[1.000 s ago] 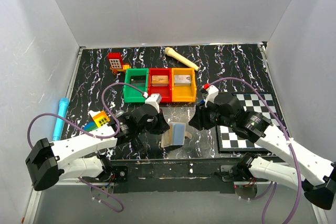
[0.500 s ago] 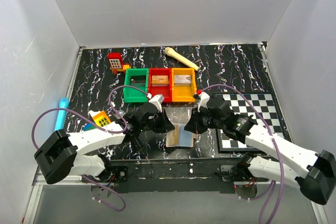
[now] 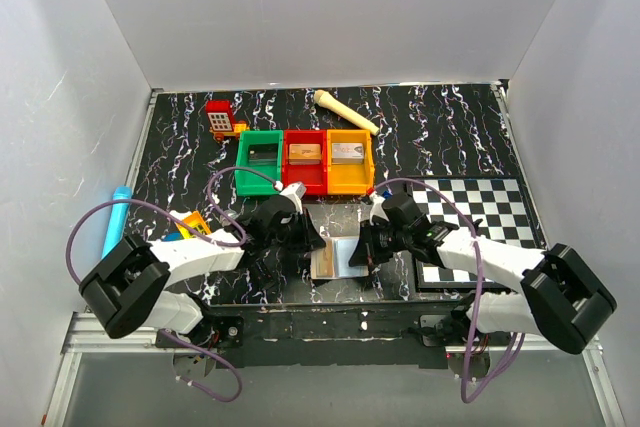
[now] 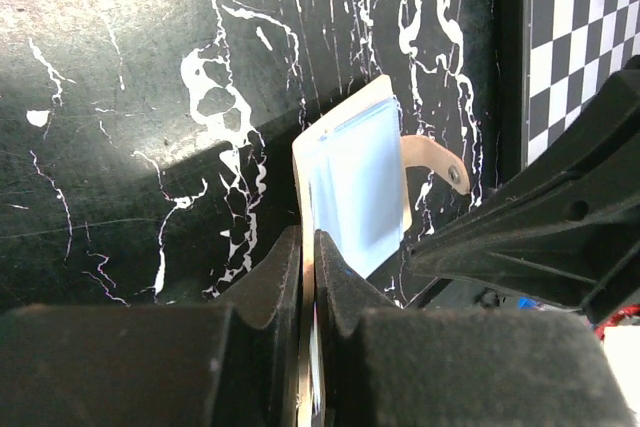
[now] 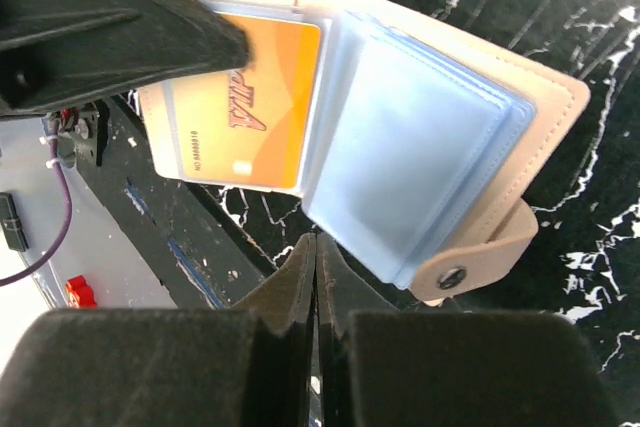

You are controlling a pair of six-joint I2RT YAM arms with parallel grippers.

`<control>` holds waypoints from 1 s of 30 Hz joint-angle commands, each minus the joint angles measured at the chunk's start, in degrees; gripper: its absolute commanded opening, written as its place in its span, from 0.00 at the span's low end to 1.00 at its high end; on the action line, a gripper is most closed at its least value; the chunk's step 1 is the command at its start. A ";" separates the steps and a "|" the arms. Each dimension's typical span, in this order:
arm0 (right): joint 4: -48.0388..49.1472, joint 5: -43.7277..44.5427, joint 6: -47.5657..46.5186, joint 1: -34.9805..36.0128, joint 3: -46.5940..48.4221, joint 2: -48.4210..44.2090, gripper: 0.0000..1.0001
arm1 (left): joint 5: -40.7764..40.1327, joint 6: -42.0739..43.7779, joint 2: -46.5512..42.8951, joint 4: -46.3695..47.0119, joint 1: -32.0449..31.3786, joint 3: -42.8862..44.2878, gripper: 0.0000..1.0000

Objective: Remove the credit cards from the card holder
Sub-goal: Remove the credit card from the card holder.

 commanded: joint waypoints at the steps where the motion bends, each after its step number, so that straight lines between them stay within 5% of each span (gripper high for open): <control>1: 6.24 -3.51 2.05 -2.30 -1.83 2.07 0.05 | 2.40 1.78 1.47 2.13 1.41 0.10 0.00; 12: 6.51 -3.16 2.32 -4.59 -2.36 6.73 0.05 | 5.04 5.21 4.64 -0.59 3.78 3.18 0.02; 14: 6.51 -3.16 2.41 -4.77 -2.36 7.26 0.05 | 5.39 5.30 4.46 -0.86 4.31 3.10 0.08; 18: 6.60 -3.07 2.58 -5.03 -2.71 7.35 0.05 | 4.70 5.56 2.97 -2.35 4.75 2.92 0.47; 20: 6.51 -2.98 2.58 -5.21 -2.89 7.26 0.05 | 3.82 5.56 2.01 -3.84 5.02 2.83 0.58; 30: 5.46 -2.98 2.23 -5.47 -2.45 6.21 0.06 | -1.10 8.63 -8.18 -15.87 6.16 5.02 0.63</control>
